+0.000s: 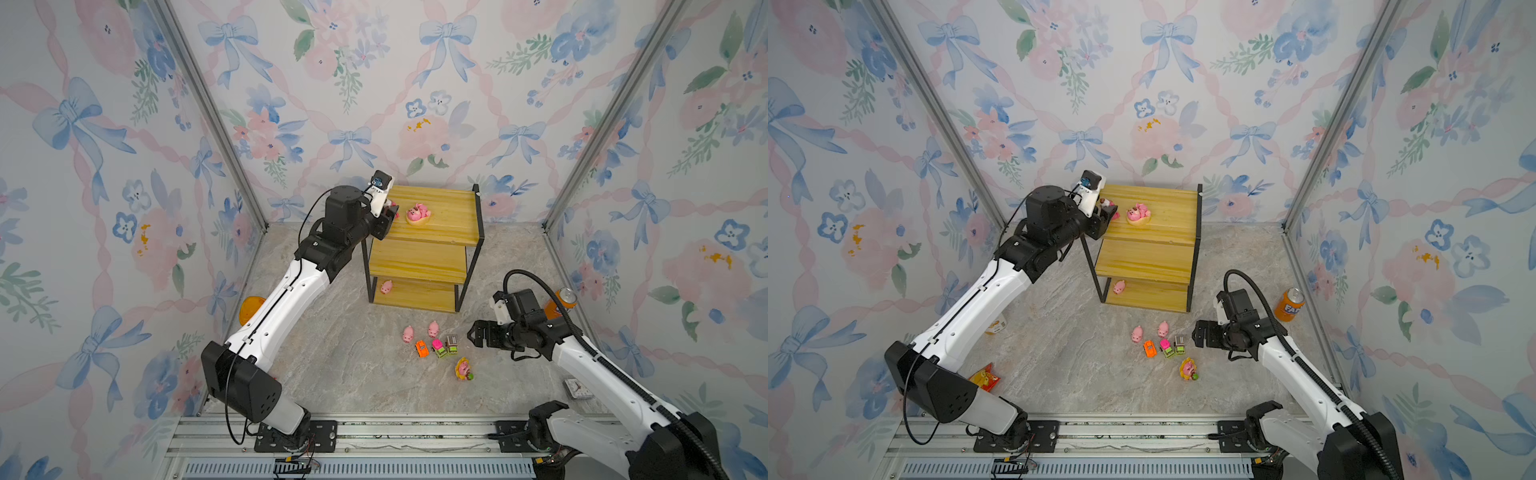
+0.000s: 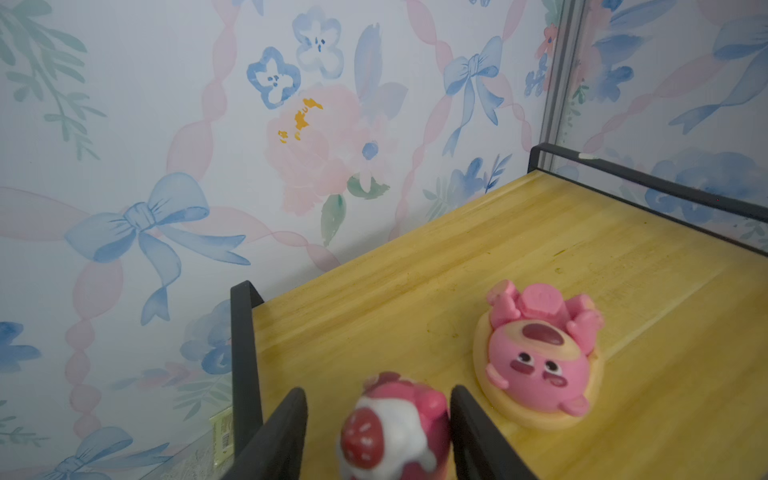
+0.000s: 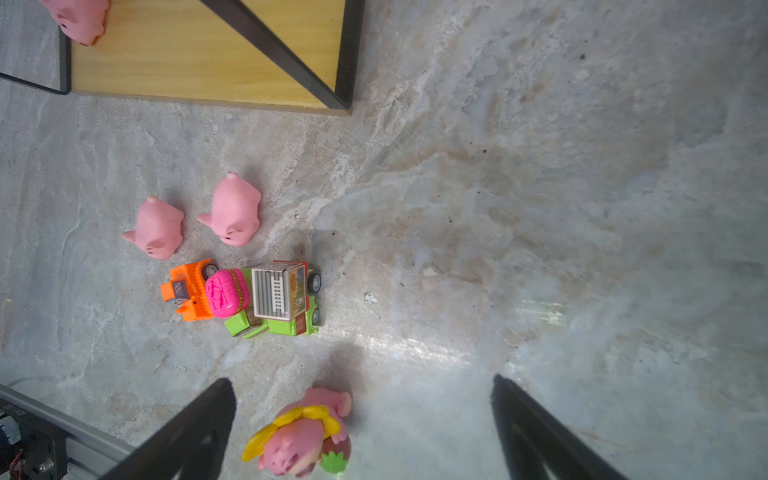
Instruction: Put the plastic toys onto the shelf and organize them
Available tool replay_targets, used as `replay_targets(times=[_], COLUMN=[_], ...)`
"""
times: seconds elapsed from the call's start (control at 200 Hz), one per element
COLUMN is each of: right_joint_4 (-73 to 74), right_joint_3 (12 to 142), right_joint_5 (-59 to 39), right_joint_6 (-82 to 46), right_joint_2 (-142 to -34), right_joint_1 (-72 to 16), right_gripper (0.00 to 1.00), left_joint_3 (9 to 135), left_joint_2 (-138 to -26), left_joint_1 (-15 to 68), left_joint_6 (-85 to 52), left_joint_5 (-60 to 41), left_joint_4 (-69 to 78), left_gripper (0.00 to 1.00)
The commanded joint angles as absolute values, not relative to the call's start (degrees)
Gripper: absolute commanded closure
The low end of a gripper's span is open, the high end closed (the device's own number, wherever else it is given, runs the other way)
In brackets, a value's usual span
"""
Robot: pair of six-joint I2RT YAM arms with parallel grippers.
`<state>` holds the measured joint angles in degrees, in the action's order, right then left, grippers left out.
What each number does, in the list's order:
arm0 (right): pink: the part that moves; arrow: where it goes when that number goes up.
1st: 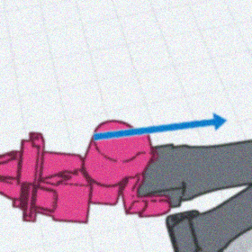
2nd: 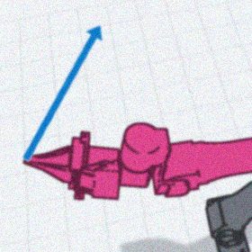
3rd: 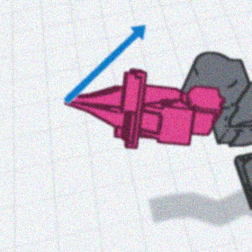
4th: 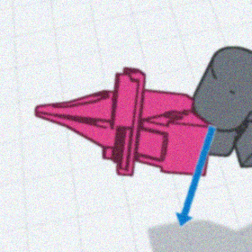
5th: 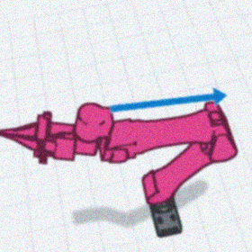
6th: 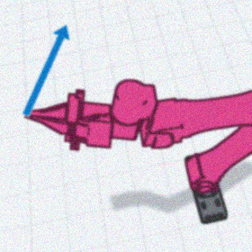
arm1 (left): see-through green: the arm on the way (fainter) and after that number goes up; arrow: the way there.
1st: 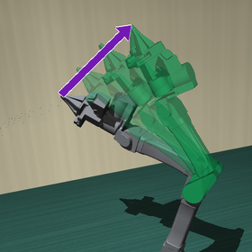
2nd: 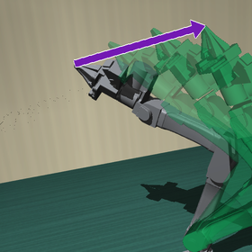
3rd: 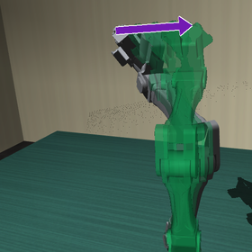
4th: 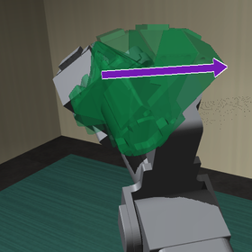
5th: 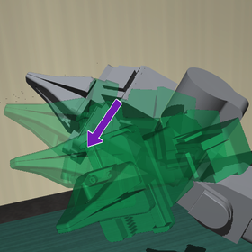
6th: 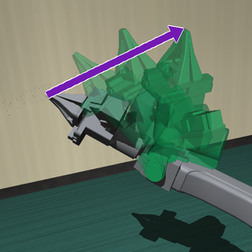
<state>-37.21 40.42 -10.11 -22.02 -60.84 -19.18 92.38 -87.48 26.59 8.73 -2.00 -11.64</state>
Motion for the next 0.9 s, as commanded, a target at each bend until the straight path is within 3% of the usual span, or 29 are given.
replay_targets(times=[0.0, 0.67, 0.895], right_joint_4=[-37.4, -37.6, -37.4], right_joint_3=[40.0, 39.8, 39.8], right_joint_5=[-10.1, -9.7, -9.7], right_joint_6=[-21.5, -21.9, -21.9], right_joint_2=[-60.6, -60.4, -60.3], right_joint_1=[-19.1, -19.1, -19.1], right_gripper=[0.02, 0.02, 0.02], left_joint_3=[91.5, 90.6, 91.1], left_joint_2=[-85.8, -85.5, -86.0], left_joint_1=[25.9, 23.9, 23.4], left_joint_6=[10.5, 12.6, 11.7], left_joint_5=[-3.2, -12.2, -12.4], left_joint_4=[-10.3, -10.3, -10.2], left_gripper=[0.47, 0.54, 0.45])
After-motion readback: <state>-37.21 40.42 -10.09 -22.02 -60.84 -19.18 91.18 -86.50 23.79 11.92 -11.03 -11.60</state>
